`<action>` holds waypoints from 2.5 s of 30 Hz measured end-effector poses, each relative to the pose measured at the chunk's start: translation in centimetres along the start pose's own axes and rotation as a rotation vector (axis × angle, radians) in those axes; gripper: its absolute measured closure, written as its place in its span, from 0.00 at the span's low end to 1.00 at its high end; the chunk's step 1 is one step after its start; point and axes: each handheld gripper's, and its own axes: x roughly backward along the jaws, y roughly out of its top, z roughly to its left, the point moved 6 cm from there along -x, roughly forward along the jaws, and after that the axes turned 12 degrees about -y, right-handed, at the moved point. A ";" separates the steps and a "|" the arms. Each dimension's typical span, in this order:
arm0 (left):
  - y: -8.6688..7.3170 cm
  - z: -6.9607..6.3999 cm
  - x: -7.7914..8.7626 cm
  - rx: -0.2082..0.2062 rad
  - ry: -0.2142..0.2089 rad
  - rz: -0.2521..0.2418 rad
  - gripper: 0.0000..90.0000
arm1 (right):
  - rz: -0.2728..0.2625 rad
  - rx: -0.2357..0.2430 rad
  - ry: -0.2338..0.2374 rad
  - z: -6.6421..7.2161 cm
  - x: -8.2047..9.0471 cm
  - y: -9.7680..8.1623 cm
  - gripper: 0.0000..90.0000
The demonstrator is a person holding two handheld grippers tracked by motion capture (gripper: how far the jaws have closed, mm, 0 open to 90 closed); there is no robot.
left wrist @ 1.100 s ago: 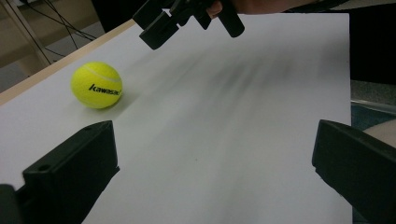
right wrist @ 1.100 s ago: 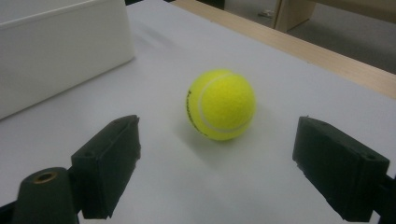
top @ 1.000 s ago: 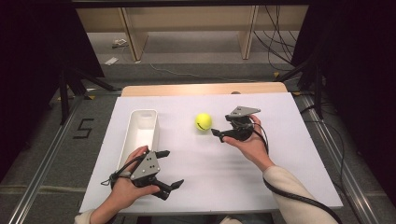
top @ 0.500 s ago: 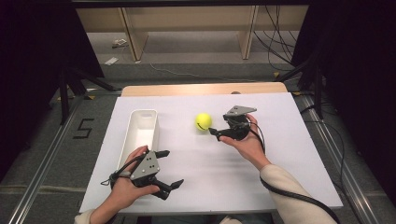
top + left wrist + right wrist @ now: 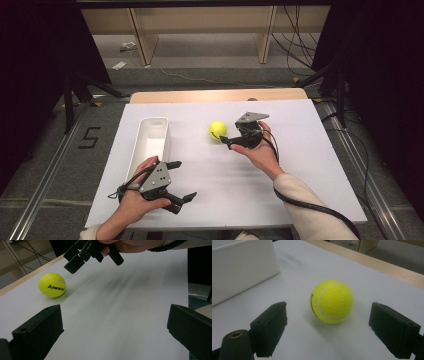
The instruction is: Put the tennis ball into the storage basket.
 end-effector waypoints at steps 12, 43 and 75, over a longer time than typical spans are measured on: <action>0.1 0.0 0.1 -0.001 0.000 -0.004 0.00 | 0.019 -0.010 -0.012 0.2 -1.4 0.2 0.17; 0.1 0.0 0.1 -0.002 0.001 -0.007 0.00 | 0.094 0.013 -0.049 0.5 -5.5 0.2 0.17; 0.0 -0.2 0.1 -0.002 -0.004 -0.005 0.00 | 0.168 0.041 -0.050 1.2 -8.9 -0.6 0.18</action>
